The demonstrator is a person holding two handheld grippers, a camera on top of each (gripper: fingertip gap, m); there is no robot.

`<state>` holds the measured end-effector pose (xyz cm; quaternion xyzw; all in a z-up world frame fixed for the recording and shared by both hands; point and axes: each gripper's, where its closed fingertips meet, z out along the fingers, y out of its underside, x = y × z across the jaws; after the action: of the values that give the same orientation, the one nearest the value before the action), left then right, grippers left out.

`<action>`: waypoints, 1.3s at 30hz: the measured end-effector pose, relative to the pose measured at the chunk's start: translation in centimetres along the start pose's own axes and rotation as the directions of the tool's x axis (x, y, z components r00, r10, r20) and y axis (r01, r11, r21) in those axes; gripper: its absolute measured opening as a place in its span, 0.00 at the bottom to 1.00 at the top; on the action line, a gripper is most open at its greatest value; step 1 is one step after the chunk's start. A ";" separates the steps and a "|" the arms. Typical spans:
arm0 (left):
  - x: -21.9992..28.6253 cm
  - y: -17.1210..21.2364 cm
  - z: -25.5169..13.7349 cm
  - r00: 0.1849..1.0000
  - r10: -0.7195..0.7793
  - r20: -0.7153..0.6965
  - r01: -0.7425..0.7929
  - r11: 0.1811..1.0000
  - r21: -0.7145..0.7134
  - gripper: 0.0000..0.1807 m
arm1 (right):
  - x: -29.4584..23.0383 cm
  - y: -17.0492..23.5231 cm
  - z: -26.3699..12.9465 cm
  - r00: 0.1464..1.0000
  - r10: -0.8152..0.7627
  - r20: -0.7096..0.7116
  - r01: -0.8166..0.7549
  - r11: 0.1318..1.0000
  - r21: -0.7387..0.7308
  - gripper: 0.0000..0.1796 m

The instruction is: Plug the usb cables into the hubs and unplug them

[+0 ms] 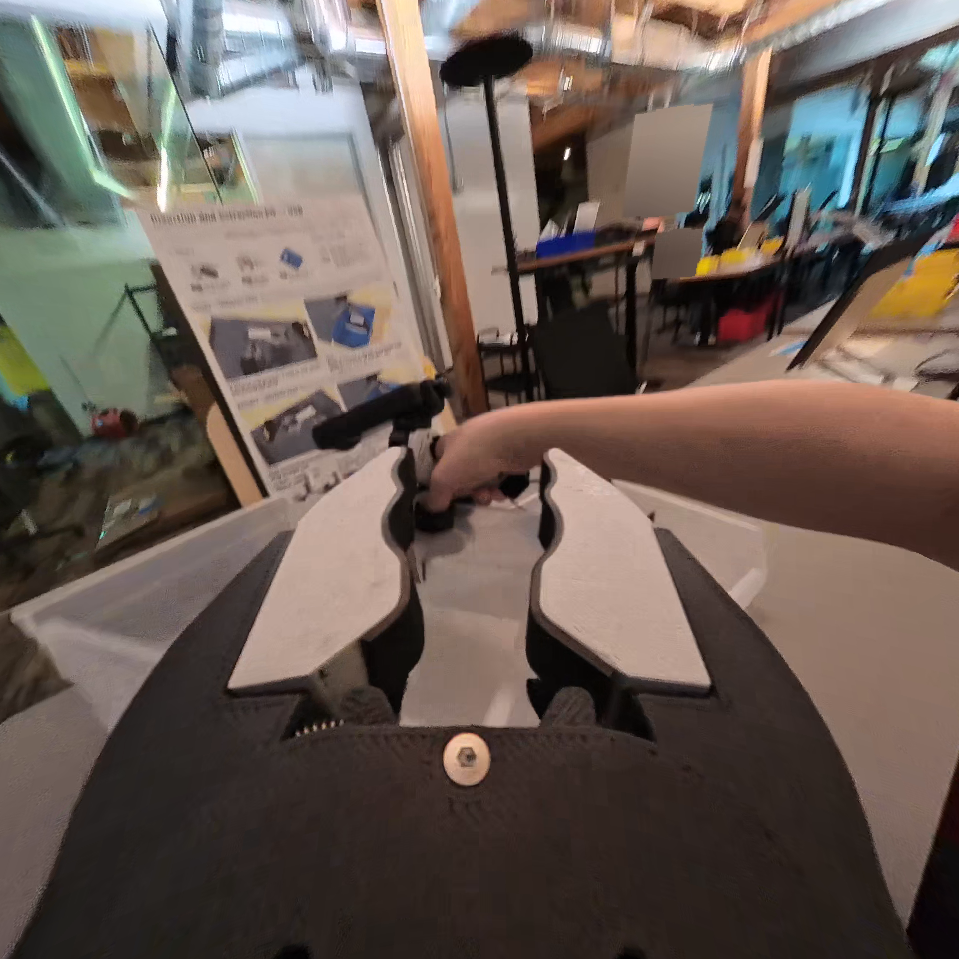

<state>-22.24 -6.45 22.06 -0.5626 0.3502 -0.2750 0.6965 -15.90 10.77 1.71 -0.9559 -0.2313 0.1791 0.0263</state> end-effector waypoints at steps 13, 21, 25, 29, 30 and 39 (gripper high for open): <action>1.0 7.1 8.0 0.950 -0.248 -0.187 0.194 0.944 -0.267 0.42 | 26.5 27.9 -30.5 0.797 0.604 0.007 -0.465 0.607 0.645 0.02; 7.7 23.1 17.7 0.768 -0.605 -0.209 0.313 0.639 -0.702 0.45 | 37.5 46.1 -18.0 0.664 0.746 0.057 -0.684 0.574 0.451 0.02; 10.9 28.3 18.4 0.805 -0.564 -0.183 0.209 0.559 -0.802 0.49 | 41.1 48.1 -11.9 0.678 0.734 0.022 -0.698 0.635 0.330 0.02; 14.2 30.4 18.3 0.743 -0.643 -0.185 0.186 0.464 -0.866 0.52 | 43.6 48.2 -8.6 0.725 0.688 -0.032 -0.662 0.710 0.242 0.02; 15.0 30.7 18.1 0.716 -0.673 -0.188 0.177 0.435 -0.883 0.52 | 44.2 48.1 -8.2 0.739 0.672 -0.052 -0.645 0.728 0.232 0.02; 16.5 32.8 17.9 0.730 -0.681 -0.060 0.066 0.157 -0.985 0.48 | 46.1 48.3 -6.5 0.802 0.566 -0.192 -0.545 0.824 0.152 0.02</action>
<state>1.67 -1.63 -10.77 -0.8368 0.4473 -0.3158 0.0017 45.54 -11.24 -13.87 -0.9935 0.0717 0.0778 0.0419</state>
